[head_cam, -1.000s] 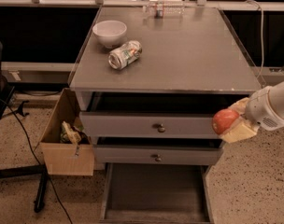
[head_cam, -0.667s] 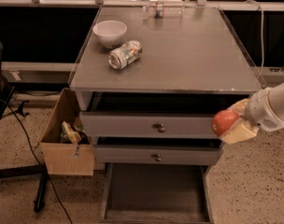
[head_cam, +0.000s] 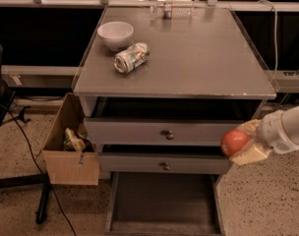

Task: Place apple into bottom drawer

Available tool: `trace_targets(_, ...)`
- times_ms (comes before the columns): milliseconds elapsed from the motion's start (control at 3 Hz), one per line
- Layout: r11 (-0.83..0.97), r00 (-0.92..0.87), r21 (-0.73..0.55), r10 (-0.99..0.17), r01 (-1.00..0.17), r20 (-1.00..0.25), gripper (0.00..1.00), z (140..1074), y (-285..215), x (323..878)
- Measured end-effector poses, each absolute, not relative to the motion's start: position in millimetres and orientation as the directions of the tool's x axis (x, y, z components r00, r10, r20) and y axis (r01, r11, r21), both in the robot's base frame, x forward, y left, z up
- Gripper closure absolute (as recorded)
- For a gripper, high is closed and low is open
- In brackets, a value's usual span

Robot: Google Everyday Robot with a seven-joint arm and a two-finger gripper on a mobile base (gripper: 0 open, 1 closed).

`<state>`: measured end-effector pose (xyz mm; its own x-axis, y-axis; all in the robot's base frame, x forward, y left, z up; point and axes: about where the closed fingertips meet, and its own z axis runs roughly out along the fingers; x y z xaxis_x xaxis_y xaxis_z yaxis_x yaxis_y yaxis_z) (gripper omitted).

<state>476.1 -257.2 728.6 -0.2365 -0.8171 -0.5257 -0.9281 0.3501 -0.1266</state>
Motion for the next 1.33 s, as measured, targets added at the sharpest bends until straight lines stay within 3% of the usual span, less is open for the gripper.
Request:
trace_targets(1000, 0.284, -0.186, -0.068, -0.772, -0.956, -0.608, 1.00, 607, -250, 457)
trace_targets(1333, 0.279, -0.181, -0.072, -0.775, -0.957, -0.606, 1.00, 606, -249, 457)
